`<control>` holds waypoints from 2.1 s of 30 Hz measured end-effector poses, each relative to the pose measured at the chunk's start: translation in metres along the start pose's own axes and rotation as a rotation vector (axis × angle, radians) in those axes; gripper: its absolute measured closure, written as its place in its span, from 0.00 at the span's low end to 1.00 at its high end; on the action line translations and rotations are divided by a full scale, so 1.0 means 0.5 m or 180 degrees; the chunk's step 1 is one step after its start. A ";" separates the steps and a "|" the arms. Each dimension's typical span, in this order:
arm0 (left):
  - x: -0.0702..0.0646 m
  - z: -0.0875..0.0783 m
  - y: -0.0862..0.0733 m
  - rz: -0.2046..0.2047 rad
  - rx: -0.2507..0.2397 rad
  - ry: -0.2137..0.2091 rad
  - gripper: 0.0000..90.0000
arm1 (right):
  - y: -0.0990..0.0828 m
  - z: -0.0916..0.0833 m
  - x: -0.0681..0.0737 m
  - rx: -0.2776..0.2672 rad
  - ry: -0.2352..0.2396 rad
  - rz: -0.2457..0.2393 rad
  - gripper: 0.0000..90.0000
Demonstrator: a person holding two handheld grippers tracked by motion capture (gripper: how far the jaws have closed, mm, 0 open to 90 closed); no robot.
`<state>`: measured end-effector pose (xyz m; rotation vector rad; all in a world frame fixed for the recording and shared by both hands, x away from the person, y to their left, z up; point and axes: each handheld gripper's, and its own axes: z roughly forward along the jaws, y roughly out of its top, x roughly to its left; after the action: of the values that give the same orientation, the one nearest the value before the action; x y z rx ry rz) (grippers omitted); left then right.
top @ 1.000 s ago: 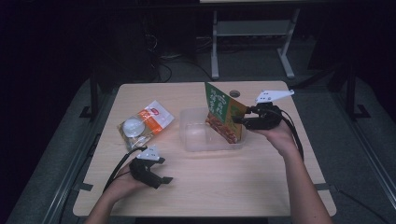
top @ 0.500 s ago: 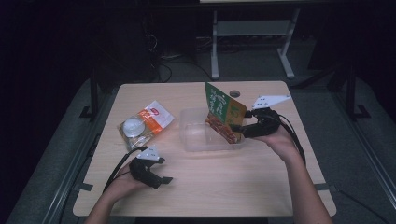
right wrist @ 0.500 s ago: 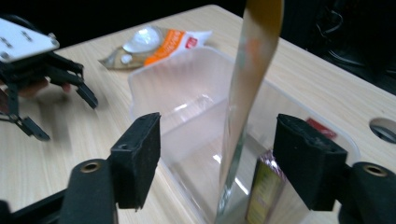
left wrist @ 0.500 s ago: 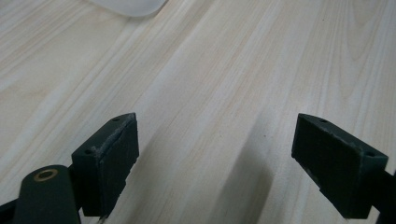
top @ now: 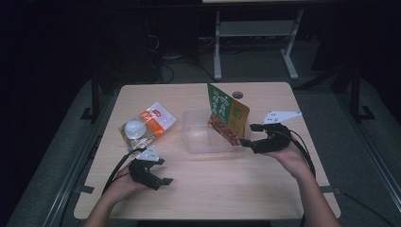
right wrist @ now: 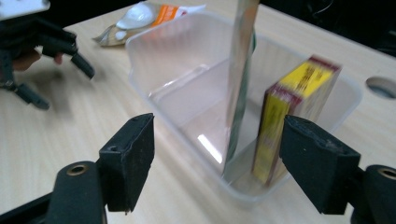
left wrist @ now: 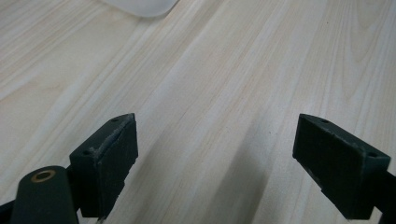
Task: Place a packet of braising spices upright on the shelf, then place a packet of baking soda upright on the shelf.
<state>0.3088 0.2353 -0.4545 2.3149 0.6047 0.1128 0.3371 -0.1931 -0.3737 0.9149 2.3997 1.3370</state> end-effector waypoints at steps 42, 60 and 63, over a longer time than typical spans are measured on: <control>0.153 -0.123 0.030 -0.0445 -0.0104 0.0912 0.60 | -0.161 0.014 0.109 0.0519 0.0160 -0.0122 0.27; 0.390 -0.132 0.062 -0.1051 0.0056 0.1716 1.00 | -0.167 0.017 0.100 0.0567 0.0165 -0.0125 0.27; 0.420 -0.125 0.064 -0.1189 0.0072 0.1723 1.00 | -0.169 0.015 0.098 0.0564 0.0168 -0.0108 0.27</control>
<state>0.4918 0.3509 -0.4067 2.1469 1.2996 0.5664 0.2691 -0.1896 -0.4440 0.8880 2.5952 1.1652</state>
